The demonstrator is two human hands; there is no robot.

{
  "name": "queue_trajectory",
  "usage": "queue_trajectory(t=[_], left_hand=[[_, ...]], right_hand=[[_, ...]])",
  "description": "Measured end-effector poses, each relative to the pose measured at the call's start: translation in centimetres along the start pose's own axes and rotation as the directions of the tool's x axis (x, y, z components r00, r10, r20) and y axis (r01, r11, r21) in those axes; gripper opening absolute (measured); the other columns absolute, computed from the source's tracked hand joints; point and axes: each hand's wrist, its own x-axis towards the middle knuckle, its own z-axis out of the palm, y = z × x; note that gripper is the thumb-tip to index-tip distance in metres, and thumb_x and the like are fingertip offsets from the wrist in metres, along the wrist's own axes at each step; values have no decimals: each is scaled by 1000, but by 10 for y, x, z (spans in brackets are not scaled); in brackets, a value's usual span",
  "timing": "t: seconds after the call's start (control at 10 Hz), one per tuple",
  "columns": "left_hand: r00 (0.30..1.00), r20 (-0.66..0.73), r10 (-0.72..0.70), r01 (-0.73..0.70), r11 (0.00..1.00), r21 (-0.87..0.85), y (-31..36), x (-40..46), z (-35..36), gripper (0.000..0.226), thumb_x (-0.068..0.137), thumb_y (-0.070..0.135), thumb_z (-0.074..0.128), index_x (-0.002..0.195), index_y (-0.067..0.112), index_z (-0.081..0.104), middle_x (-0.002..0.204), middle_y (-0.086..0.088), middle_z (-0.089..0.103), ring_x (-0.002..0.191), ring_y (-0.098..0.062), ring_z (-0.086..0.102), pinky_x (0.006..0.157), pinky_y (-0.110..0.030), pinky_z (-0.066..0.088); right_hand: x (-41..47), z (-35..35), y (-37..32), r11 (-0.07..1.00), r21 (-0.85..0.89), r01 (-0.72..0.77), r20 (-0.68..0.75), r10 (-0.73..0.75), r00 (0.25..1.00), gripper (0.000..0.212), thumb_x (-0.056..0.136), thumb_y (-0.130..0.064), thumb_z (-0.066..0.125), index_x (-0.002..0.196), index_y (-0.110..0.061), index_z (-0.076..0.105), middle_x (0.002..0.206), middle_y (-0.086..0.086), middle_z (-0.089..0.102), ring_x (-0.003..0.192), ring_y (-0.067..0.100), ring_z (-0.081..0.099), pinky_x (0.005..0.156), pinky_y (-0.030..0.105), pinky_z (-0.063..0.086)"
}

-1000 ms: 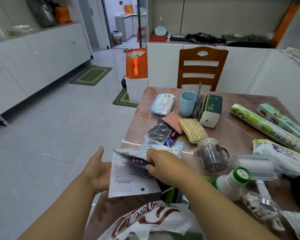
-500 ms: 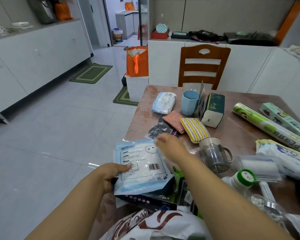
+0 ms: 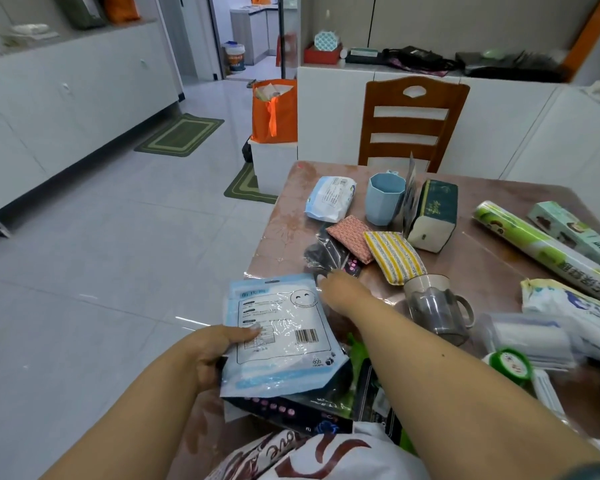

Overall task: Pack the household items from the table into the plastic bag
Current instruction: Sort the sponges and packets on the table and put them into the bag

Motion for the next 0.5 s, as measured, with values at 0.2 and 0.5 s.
queue_trajectory(t=[0.2, 0.5], left_hand=[[998, 16, 57, -55, 996, -73, 0, 3, -4, 37, 91, 33, 59, 108, 1, 66, 90, -22, 75, 67, -33, 73, 51, -43, 60], [997, -3, 72, -71, 993, 98, -3, 6, 6, 23, 84, 16, 67, 92, -5, 63, 67, -20, 72, 54, -29, 69, 53, -35, 58]], right_hand=[[-88, -43, -37, 987, -6, 163, -106, -163, 981, 44, 100, -39, 27, 101, -9, 60, 98, 14, 63, 84, 30, 56, 71, 37, 43], [-151, -37, -41, 954, 221, 201, 291, -262, 920, 48, 95, -48, 37, 86, -18, 74, 108, 7, 69, 97, 24, 63, 85, 31, 46]])
